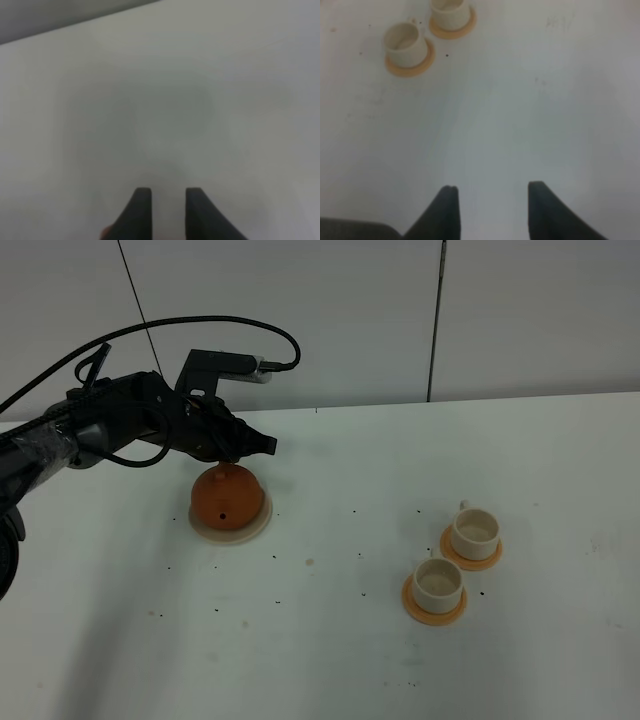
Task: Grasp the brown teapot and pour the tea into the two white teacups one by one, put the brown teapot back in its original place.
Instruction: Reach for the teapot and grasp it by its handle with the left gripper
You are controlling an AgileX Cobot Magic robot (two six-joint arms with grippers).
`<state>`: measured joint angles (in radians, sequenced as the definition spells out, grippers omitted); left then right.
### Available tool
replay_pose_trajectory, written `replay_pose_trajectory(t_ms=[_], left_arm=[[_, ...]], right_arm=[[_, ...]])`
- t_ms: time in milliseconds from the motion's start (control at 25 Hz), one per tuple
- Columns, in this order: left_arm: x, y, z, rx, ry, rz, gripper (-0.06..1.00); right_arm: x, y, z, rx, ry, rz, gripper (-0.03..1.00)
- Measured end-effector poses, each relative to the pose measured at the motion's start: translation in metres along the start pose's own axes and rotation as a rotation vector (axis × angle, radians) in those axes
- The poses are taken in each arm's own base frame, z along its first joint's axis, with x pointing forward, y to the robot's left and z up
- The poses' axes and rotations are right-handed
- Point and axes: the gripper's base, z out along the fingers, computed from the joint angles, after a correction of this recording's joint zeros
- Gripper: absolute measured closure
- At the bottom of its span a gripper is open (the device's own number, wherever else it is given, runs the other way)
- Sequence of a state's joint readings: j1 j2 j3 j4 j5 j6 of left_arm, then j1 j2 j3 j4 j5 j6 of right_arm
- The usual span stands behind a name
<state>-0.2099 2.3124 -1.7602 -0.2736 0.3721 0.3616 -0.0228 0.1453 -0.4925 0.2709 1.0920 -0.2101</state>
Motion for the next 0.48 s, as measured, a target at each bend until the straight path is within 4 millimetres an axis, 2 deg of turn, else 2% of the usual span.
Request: replay_pose_trajectory(t_ms=[480], left_arm=[[0.001,-0.0013,0.0,0.014,0.011,-0.018,0.71]], right_arm=[[0.0,0.0001,0.0,-0.001,0.0,0.0,0.65]])
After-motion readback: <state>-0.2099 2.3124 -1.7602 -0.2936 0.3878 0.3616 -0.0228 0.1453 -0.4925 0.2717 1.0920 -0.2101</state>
